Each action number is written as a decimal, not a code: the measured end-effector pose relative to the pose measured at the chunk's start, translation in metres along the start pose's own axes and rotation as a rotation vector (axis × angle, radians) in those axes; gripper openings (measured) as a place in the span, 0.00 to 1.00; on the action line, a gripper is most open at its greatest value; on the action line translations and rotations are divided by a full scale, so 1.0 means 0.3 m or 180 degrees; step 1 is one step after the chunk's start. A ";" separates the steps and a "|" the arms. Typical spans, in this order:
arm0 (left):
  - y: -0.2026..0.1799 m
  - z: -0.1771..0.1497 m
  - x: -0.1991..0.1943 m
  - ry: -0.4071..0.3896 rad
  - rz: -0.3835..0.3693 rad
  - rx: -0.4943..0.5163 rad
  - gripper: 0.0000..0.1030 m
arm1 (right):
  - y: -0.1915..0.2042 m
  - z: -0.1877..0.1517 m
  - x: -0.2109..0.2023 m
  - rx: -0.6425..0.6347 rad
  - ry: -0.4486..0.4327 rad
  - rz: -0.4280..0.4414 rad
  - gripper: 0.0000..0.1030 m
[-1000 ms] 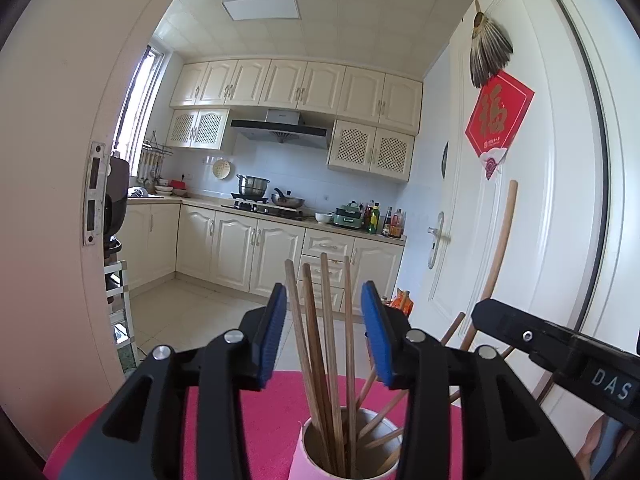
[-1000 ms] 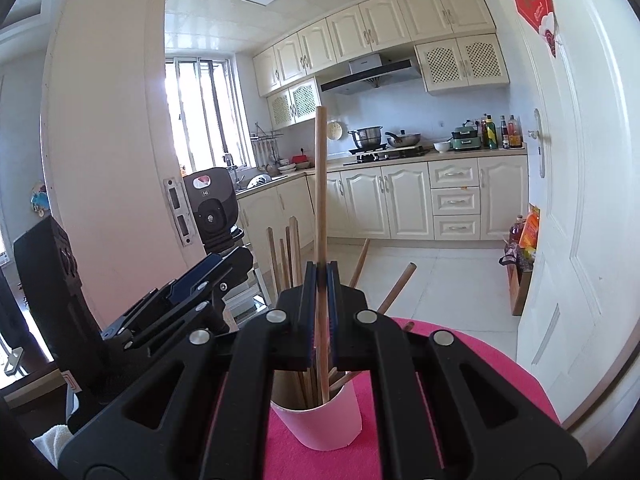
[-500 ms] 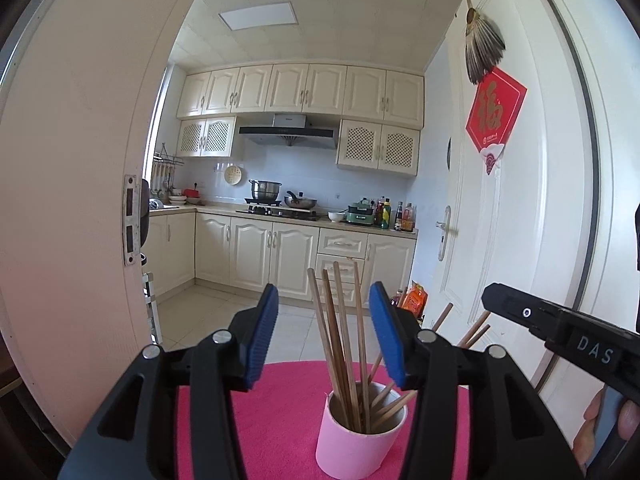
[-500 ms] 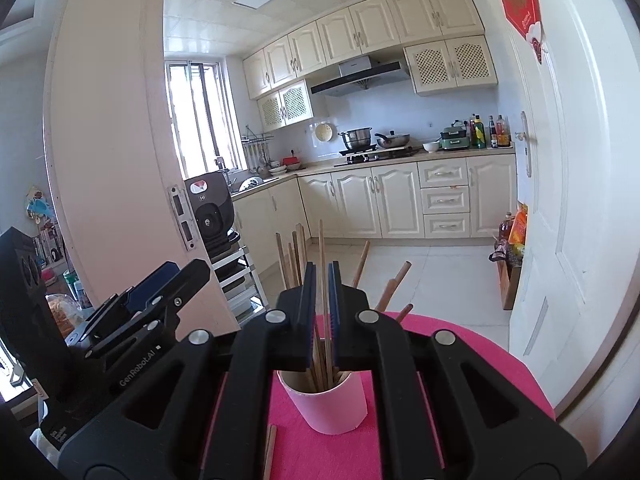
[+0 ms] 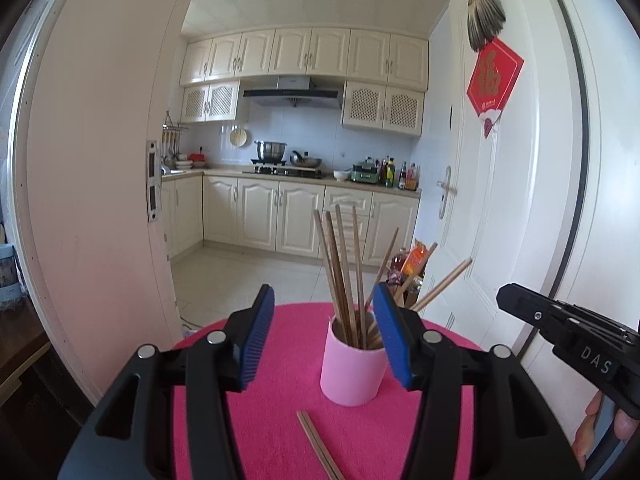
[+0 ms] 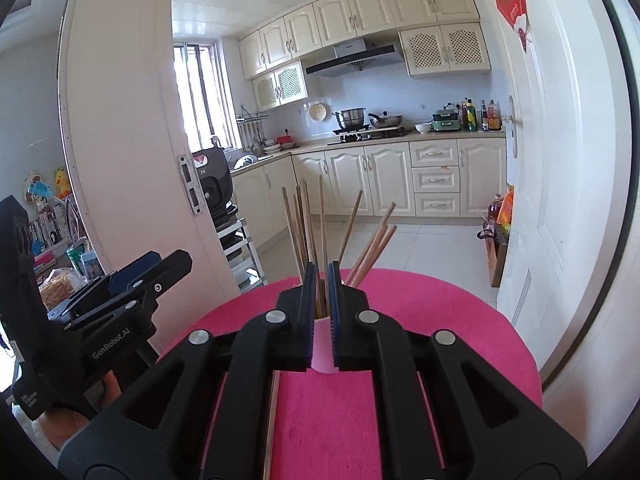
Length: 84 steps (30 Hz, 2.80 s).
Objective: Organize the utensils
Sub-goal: 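Move both open grippers back down to the last chopsticks on the table, then grasp a chopstick with the left gripper while the right gripper grasps the other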
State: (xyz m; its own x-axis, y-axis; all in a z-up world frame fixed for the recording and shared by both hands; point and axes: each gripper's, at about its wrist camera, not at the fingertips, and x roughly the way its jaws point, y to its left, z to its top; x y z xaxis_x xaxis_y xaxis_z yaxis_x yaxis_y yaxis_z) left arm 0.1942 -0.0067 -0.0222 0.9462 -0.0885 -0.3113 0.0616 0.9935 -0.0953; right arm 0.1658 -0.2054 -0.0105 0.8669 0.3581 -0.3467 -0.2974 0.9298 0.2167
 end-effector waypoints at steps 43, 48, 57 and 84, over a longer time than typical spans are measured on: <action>0.038 -0.453 0.308 0.2560 0.0428 -0.0123 0.50 | -0.131 -0.348 0.156 0.0415 0.1264 0.0014 0.51; -0.012 -0.441 0.323 0.2553 0.0449 -0.0045 0.50 | -0.133 -0.351 0.161 0.0422 0.1282 0.0012 0.51; -0.067 -0.455 0.374 0.2640 0.0453 0.0255 0.53 | -0.133 -0.337 0.158 0.0376 0.1299 0.0009 0.52; 0.187 -0.406 0.263 0.2510 0.0121 -0.0427 0.07 | 0.164 -0.366 0.421 -0.0306 0.2443 0.0038 0.34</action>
State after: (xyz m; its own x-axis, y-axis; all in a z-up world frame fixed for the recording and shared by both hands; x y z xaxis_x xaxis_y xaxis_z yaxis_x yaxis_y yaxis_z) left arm 0.2337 0.0333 -0.1672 0.4403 -0.1288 -0.8886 -0.0524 0.9843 -0.1686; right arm 0.2168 -0.1049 -0.1437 0.3537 0.2939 -0.8880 -0.3689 0.9162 0.1564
